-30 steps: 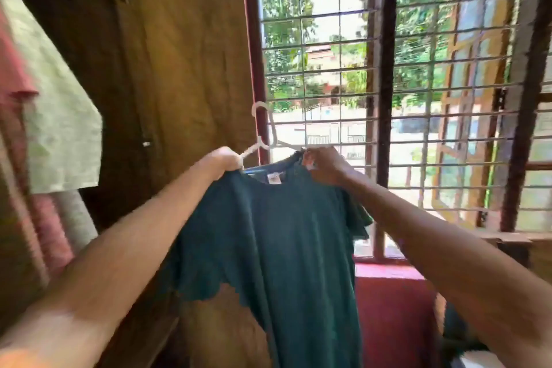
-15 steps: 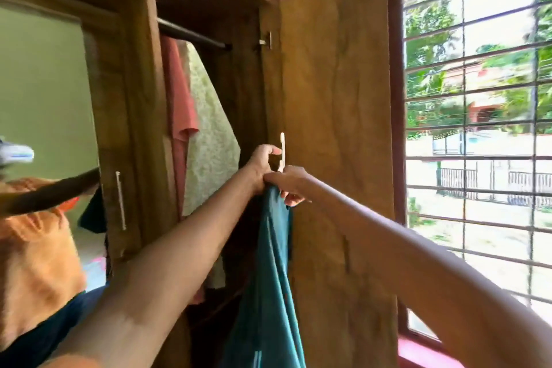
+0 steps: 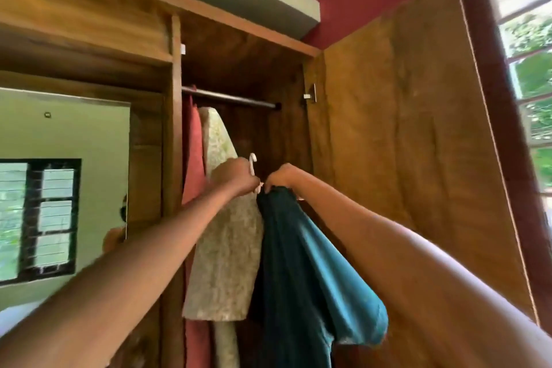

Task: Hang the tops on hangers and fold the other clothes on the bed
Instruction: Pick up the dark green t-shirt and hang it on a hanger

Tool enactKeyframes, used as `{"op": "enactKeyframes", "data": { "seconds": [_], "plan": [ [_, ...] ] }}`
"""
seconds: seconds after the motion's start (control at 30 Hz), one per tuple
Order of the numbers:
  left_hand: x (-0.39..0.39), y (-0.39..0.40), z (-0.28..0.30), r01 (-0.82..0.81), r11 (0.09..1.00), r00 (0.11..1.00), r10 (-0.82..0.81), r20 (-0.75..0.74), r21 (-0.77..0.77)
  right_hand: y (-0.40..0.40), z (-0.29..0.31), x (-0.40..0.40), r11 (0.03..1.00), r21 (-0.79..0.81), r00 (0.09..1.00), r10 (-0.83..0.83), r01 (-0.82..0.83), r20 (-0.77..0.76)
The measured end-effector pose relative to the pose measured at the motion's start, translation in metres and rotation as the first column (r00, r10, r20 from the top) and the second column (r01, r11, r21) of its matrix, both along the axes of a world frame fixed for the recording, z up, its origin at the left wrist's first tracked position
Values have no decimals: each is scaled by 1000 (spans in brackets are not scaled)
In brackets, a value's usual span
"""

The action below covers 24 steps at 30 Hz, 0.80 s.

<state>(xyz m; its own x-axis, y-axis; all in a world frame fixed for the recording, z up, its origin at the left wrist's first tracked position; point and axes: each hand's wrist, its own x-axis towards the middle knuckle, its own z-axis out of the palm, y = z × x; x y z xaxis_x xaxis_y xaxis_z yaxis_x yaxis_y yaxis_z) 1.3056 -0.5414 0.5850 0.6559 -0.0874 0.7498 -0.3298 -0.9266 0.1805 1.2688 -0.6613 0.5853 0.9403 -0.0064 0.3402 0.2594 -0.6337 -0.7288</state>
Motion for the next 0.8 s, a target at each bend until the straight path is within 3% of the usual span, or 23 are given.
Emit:
{"op": "enactKeyframes", "data": {
  "seconds": [0.1, 0.2, 0.3, 0.4, 0.5, 0.57, 0.8],
  "plan": [
    [-1, 26, 24, -187, 977, 922, 140, 362, 99, 6, 30, 17, 996, 3, 996, 84, -84, 30],
    [16, 55, 49, -261, 957, 814, 147, 563, 128, 12, 57, 34, 993, -17, 991, 115, -114, 70],
    [37, 80, 71, -245, 969, 678, 194, 709, -30, 22, 88, 57, 987, -94, 987, 138, -130, 85],
    [54, 97, 93, -188, 931, 702, 350, 621, -313, 37, 121, 81, 974, -150, 978, 185, -169, 100],
    [62, 105, 108, -76, 842, 877, 312, 366, -535, 53, 147, 111, 958, -206, 976, 212, -198, 50],
    [68, 104, 110, -34, 824, 924, 241, 296, -565, 61, 161, 130, 964, -184, 979, 199, -189, 36],
    [69, 102, 108, -6, 828, 902, 247, 354, -561, 86, 195, 163, 953, -229, 970, 223, -197, 96]
  ]
}}
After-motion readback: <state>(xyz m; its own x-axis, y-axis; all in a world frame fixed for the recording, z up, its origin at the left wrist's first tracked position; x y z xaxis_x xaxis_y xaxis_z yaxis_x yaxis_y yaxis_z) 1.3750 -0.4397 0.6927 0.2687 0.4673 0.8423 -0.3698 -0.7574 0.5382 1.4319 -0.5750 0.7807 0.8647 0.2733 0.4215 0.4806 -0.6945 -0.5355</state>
